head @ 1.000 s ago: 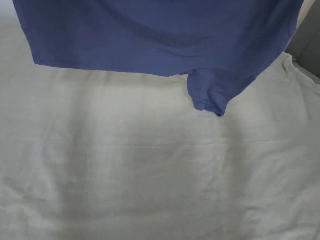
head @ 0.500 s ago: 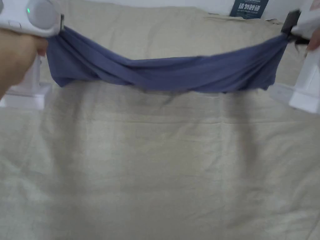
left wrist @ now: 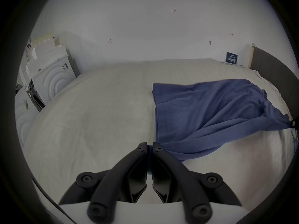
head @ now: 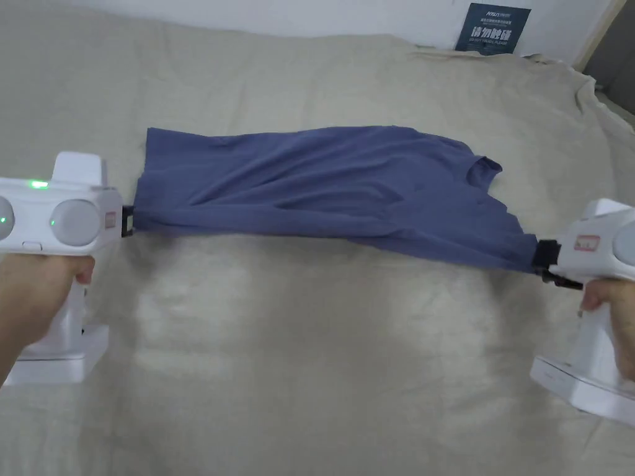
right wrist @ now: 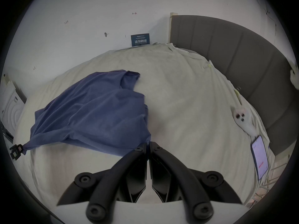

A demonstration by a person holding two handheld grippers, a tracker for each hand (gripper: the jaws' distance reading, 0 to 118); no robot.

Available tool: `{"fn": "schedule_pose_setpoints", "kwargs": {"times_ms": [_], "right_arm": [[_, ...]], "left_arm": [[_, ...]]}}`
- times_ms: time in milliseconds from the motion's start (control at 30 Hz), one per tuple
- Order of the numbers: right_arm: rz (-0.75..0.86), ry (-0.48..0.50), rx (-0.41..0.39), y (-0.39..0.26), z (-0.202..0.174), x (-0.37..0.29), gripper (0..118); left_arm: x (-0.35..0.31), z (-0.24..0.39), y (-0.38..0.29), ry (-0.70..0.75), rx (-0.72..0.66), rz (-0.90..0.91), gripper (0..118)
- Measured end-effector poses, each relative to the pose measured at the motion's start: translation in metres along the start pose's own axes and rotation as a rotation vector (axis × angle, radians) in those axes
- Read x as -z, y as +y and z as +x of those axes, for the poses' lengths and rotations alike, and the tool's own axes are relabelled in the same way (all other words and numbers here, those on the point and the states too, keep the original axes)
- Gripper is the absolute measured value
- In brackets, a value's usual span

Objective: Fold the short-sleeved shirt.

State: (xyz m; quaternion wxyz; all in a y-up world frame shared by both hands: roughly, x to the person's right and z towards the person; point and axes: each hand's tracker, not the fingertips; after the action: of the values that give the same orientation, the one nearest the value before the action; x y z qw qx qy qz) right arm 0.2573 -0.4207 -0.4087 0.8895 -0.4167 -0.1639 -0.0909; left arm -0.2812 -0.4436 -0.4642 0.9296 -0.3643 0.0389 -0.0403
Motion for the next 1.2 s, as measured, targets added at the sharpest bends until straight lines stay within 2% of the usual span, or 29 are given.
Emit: {"fn": "schedule_pose_setpoints", "kwargs": {"times_ms": [67, 267, 400, 533, 767, 867, 967, 1000, 1033, 1067, 1100, 1133, 1167, 1200], "right_arm": [[0.001, 0.019, 0.020, -0.020, 0.015, -0.017, 1], [-0.021, 0.040, -0.053, -0.086, 0.052, -0.071, 1], [-0.047, 0.085, -0.021, -0.127, 0.074, -0.098, 1], [-0.073, 0.106, -0.020, -0.159, 0.082, -0.116, 1], [-0.159, 0.153, -0.131, -0.199, 0.088, -0.127, 1], [-0.189, 0.156, -0.121, -0.210, 0.094, -0.121, 1], [-0.202, 0.166, -0.076, -0.215, 0.097, -0.118, 2], [-0.212, 0.172, -0.071, -0.214, 0.098, -0.117, 3], [-0.211, 0.179, -0.069, -0.214, 0.098, -0.118, 5], [-0.198, 0.178, -0.057, -0.214, 0.098, -0.119, 15], [-0.194, 0.176, -0.052, -0.215, 0.099, -0.123, 44], [-0.197, 0.175, -0.056, -0.212, 0.100, -0.124, 73], [-0.207, 0.177, -0.071, -0.208, 0.102, -0.126, 87], [-0.220, 0.174, -0.104, -0.204, 0.103, -0.130, 92]], "left_arm": [[-0.020, -0.005, -0.018, 0.008, 0.004, 0.011, 1], [-0.078, -0.026, -0.069, -0.049, 0.006, 0.018, 1], [-0.105, -0.040, -0.106, -0.061, 0.004, 0.006, 1], [-0.127, -0.050, -0.138, -0.061, -0.048, -0.027, 1], [-0.146, -0.062, -0.172, -0.031, -0.044, -0.070, 1], [-0.144, -0.064, -0.182, -0.022, -0.041, -0.115, 2], [-0.145, -0.062, -0.185, -0.009, -0.036, -0.125, 20], [-0.145, -0.062, -0.184, 0.012, -0.029, -0.125, 34], [-0.148, -0.062, -0.184, 0.019, -0.025, -0.127, 47], [-0.149, -0.064, -0.182, 0.028, -0.026, -0.136, 64], [-0.150, -0.069, -0.180, 0.037, -0.036, -0.146, 82], [-0.152, -0.074, -0.179, 0.035, -0.049, -0.156, 93], [-0.155, -0.081, -0.178, 0.034, -0.076, -0.163, 98], [-0.159, -0.087, -0.175, 0.026, -0.104, -0.162, 100]]}}
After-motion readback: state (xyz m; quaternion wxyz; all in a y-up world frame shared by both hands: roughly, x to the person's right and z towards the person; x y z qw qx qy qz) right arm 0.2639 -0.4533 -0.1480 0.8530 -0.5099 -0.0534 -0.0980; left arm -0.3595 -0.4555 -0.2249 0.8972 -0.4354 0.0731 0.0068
